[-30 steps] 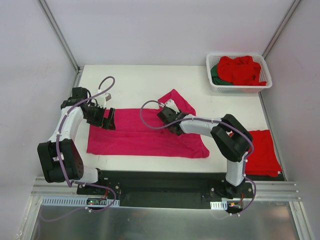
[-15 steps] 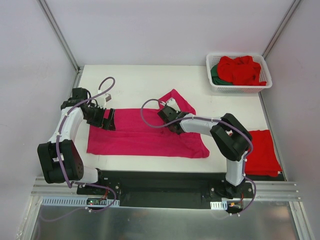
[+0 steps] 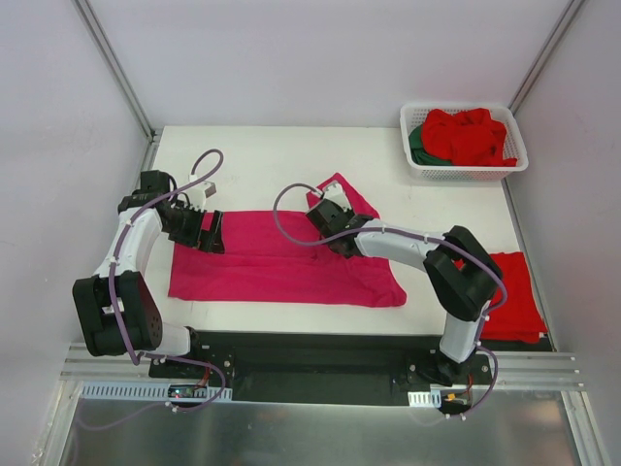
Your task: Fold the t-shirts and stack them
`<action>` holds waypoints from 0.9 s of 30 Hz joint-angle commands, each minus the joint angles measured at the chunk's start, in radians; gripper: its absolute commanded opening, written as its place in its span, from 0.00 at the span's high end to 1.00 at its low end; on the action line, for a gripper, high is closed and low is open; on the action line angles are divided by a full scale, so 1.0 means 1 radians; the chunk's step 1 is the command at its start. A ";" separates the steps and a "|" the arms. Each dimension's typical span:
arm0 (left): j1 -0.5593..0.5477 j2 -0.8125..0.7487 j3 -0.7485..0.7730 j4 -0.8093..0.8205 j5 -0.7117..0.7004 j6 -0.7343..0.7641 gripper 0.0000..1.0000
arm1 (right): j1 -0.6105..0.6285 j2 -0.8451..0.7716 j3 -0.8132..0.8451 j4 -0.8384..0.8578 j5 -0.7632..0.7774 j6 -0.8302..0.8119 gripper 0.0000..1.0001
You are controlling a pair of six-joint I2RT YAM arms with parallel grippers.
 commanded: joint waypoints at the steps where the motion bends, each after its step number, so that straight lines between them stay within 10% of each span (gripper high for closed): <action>1: 0.002 -0.007 -0.006 -0.010 0.049 0.001 0.01 | 0.011 -0.045 0.050 -0.020 0.056 0.010 0.99; 27: 0.002 -0.012 -0.025 -0.010 0.051 -0.002 0.01 | 0.022 0.069 0.093 0.129 0.106 -0.072 0.99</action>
